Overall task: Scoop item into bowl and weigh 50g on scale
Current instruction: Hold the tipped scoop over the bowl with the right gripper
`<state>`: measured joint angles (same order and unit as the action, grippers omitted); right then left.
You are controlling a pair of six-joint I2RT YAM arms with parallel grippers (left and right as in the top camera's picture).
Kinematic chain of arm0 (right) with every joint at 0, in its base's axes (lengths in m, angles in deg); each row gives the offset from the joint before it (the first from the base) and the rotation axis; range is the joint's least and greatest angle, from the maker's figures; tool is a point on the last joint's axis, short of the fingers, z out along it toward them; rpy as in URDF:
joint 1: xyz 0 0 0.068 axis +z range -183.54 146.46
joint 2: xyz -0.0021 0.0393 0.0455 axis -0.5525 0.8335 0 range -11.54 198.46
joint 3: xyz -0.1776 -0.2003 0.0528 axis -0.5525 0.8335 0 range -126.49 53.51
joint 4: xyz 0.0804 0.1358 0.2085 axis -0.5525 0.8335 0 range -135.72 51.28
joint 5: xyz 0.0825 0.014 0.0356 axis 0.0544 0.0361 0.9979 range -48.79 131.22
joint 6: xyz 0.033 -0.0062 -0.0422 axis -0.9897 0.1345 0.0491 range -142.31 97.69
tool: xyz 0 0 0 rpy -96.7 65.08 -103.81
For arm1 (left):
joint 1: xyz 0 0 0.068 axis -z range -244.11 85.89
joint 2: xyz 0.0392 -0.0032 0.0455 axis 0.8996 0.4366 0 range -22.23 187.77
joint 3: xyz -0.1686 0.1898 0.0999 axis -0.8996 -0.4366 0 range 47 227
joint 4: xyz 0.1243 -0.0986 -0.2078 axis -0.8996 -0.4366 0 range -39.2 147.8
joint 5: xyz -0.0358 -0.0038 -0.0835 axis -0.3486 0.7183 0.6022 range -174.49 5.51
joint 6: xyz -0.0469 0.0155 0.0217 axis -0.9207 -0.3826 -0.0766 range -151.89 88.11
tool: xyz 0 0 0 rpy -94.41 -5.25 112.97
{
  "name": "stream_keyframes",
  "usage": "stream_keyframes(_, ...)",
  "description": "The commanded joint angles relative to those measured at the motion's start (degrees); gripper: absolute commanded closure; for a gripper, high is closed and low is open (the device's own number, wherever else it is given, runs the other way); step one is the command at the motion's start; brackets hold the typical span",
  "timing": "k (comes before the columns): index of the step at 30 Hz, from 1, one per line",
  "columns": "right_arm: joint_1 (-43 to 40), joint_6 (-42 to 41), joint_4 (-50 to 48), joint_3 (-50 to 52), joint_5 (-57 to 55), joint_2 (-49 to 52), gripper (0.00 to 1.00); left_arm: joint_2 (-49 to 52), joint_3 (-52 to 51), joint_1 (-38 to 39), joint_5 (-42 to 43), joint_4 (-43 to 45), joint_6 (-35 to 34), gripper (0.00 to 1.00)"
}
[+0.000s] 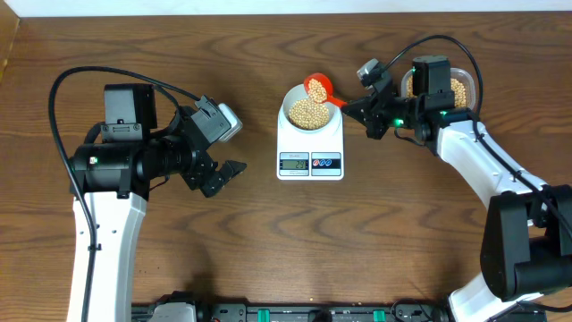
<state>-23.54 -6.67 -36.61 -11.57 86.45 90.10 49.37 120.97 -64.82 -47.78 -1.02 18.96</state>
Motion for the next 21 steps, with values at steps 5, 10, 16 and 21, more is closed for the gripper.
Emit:
stream_keyframes(5, 0.42, 0.68, -0.07, 0.28, 0.11, 0.48, 0.99, 0.44, 0.79, -0.24, -0.28, -0.26, -0.35, 0.04)
stream_keyframes(10, 0.50, 0.68, -0.07, 0.26, 0.11, 0.48, 0.99, 0.44, 0.79, -0.24, -0.28, -0.26, -0.33, 0.04)
stream_keyframes(16, 0.50, 0.70, -0.13, 0.26, 0.09, 0.48, 0.99, 0.42, 0.79, -0.24, -0.28, -0.26, -0.35, 0.04)
stream_keyframes(21, 0.50, 0.70, -0.48, 0.26, 0.09, 0.48, 0.99, 0.42, 0.79, -0.24, -0.28, -0.26, -0.35, 0.04)
